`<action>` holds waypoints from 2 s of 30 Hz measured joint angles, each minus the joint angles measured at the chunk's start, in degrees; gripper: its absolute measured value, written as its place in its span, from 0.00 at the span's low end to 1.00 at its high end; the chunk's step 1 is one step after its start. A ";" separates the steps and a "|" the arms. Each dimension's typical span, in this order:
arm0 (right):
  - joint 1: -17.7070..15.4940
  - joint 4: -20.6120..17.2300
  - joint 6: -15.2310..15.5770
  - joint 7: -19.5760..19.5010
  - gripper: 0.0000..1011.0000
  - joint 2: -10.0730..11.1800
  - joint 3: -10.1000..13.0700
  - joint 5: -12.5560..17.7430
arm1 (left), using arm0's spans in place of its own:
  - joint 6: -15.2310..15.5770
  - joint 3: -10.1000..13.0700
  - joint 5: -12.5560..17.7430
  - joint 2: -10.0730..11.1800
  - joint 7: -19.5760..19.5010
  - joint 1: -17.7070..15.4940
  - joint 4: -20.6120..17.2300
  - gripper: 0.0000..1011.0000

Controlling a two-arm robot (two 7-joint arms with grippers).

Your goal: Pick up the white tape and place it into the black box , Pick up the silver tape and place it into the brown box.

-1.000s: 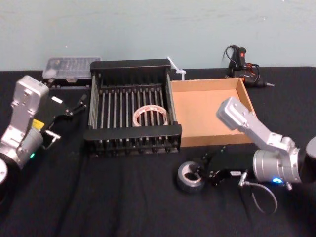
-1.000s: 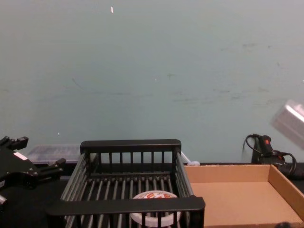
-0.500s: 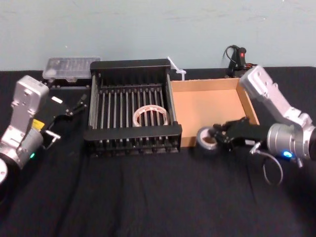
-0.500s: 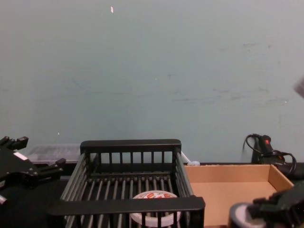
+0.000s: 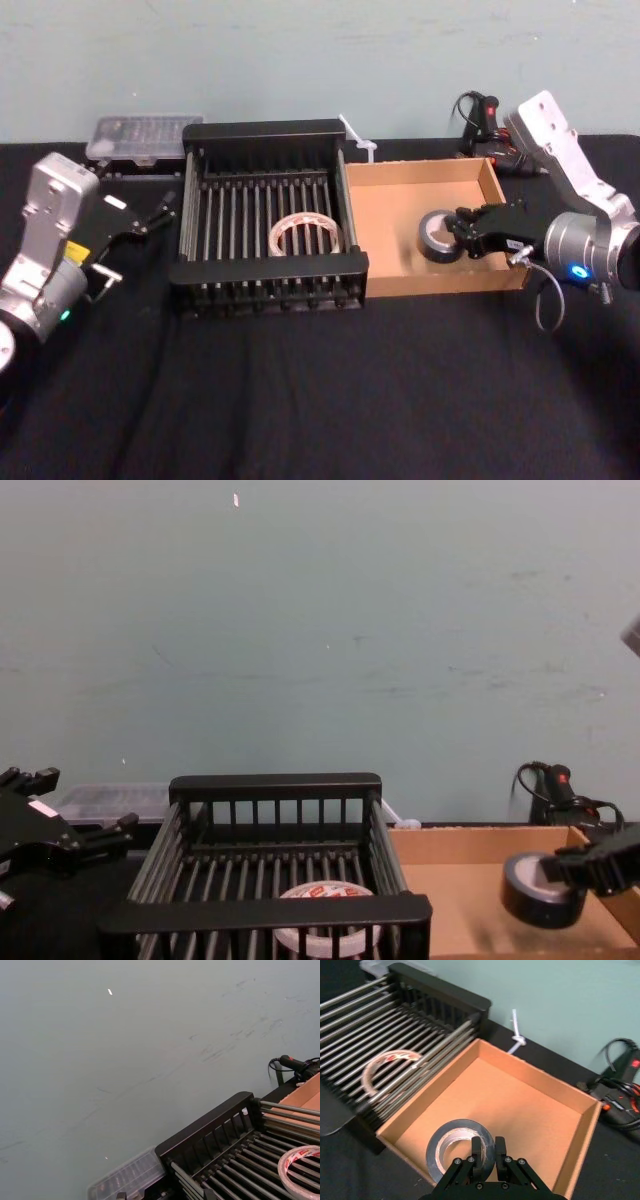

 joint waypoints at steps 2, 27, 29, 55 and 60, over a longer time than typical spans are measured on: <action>0.44 0.76 0.27 -0.69 0.16 -0.75 0.46 -0.36 | 0.00 0.01 0.00 0.00 0.00 0.00 0.00 0.99; 1.33 2.54 0.60 -1.76 0.16 -2.65 1.62 -1.21 | 0.00 0.00 0.00 0.00 0.00 0.00 0.00 0.99; 1.32 2.52 0.60 -1.74 0.16 -2.63 1.60 -1.20 | 0.00 0.00 0.00 0.00 0.00 0.00 0.00 0.99; 1.27 2.41 0.51 -1.66 0.88 -2.53 1.51 -1.11 | 0.00 0.00 0.00 0.00 0.00 0.00 0.00 0.99; 1.27 2.41 0.51 -1.66 0.99 -2.54 1.51 -1.11 | 0.00 0.00 0.00 0.00 0.00 0.00 0.00 0.99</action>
